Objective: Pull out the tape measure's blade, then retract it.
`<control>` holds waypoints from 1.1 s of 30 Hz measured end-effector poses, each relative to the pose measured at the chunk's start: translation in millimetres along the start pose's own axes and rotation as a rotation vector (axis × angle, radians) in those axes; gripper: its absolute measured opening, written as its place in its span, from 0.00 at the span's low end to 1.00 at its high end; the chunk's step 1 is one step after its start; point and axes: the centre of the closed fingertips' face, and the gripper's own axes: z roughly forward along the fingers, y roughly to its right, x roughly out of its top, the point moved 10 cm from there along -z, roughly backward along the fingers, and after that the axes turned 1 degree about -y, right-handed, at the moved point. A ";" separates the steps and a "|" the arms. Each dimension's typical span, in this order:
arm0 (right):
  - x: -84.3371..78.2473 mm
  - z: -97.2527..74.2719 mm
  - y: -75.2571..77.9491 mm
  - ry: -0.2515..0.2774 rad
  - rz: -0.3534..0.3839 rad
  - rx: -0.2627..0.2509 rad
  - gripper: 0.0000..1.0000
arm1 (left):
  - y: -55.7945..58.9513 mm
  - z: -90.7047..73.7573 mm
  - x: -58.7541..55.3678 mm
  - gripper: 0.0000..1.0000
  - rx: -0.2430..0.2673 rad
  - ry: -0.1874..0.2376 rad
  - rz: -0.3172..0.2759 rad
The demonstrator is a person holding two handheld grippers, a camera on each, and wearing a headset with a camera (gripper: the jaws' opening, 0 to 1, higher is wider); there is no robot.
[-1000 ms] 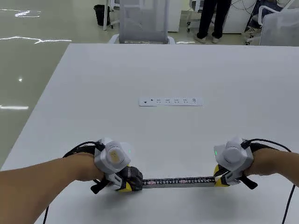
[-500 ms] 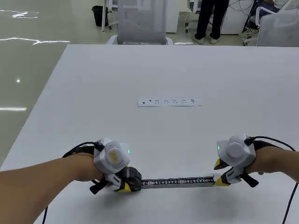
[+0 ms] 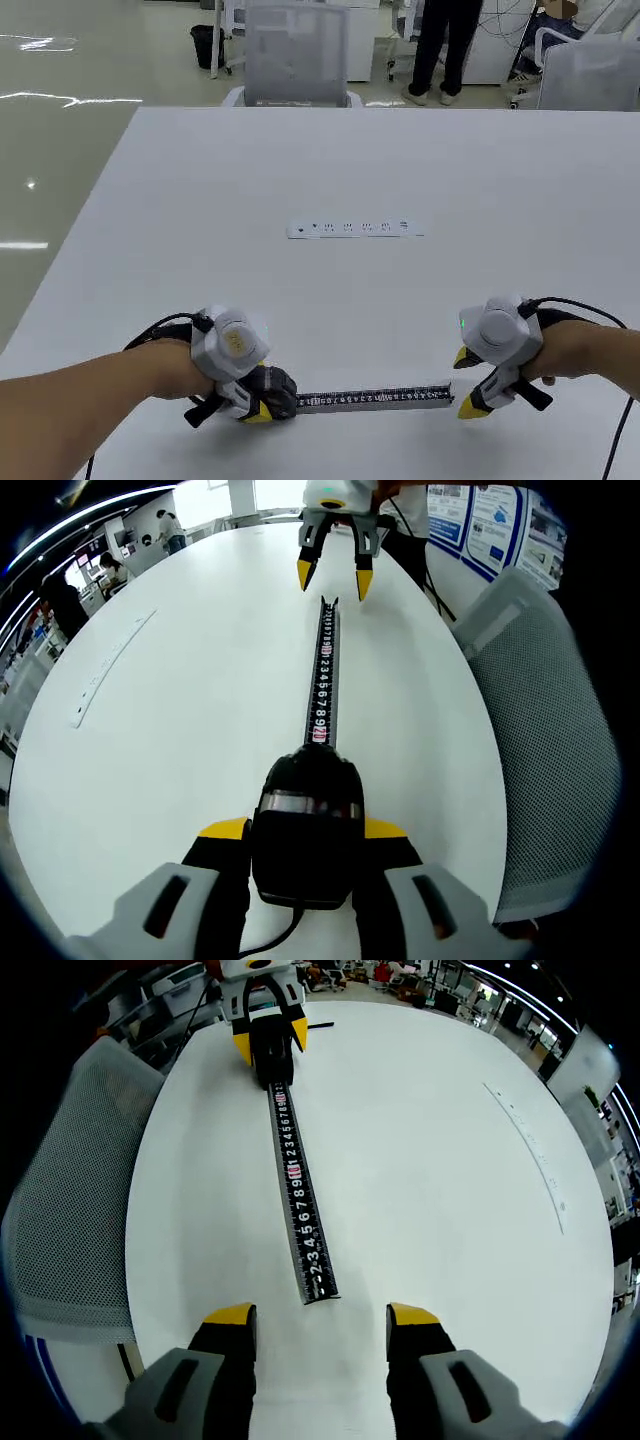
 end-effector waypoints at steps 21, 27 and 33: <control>-5.3 -4.7 -2.6 0.003 -0.002 -0.013 1.00 | -6.2 -19.2 -10.8 0.80 0.117 0.089 -0.113; -6.8 -12.8 -0.5 0.039 0.057 -0.086 1.00 | -14.0 -33.9 -13.5 0.99 0.245 0.165 -0.161; -13.2 -14.4 -6.0 0.086 0.128 -0.115 1.00 | -7.5 -42.6 -16.7 0.99 0.273 0.226 -0.223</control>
